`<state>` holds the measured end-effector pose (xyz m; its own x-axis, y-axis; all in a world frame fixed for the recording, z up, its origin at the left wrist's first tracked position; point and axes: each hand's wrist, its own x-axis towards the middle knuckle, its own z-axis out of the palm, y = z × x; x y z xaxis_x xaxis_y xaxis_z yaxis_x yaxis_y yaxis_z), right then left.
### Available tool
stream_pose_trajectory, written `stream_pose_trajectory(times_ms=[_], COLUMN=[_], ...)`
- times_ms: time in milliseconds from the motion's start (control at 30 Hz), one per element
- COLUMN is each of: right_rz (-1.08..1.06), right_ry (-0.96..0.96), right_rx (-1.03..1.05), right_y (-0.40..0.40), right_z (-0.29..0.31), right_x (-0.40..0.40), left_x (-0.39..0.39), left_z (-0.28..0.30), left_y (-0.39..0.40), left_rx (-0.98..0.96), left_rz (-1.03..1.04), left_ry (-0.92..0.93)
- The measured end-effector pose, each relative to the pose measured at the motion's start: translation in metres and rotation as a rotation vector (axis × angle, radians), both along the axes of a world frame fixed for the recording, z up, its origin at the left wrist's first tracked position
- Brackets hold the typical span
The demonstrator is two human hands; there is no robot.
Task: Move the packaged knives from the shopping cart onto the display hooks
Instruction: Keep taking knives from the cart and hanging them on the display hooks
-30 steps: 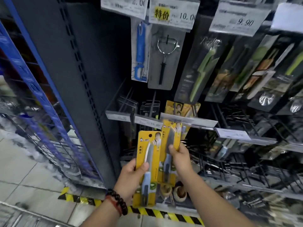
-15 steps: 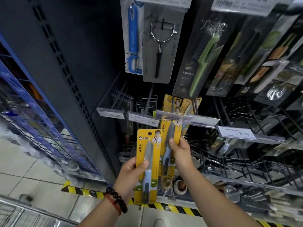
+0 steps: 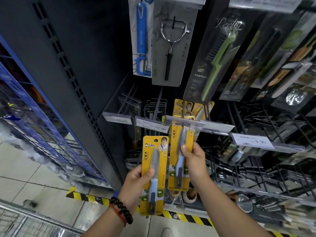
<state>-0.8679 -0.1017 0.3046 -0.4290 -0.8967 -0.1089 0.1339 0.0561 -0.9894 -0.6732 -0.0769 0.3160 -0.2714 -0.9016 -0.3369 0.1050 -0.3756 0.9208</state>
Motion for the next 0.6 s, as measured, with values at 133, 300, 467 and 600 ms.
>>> stream_pose_trajectory(times_ms=[133, 300, 467, 600], right_rz=[0.004, -0.04, -0.055, -0.023], right_ry=[-0.009, -0.018, -0.002, 0.03], right_rx=[0.006, 0.027, 0.056, 0.117], right_y=[0.004, 0.01, 0.006, -0.007], right_z=[-0.001, -0.007, -0.009, -0.019], right_x=[0.001, 0.005, 0.006, 0.001], left_x=[0.0, -0.001, -0.001, -0.001], left_z=[-0.003, -0.004, -0.005, -0.004], left_y=[0.001, 0.002, 0.002, 0.003], left_rx=[0.021, 0.042, 0.053, 0.063], left_rz=[0.002, -0.001, 0.001, 0.014], left_ry=[-0.011, -0.004, -0.003, 0.005])
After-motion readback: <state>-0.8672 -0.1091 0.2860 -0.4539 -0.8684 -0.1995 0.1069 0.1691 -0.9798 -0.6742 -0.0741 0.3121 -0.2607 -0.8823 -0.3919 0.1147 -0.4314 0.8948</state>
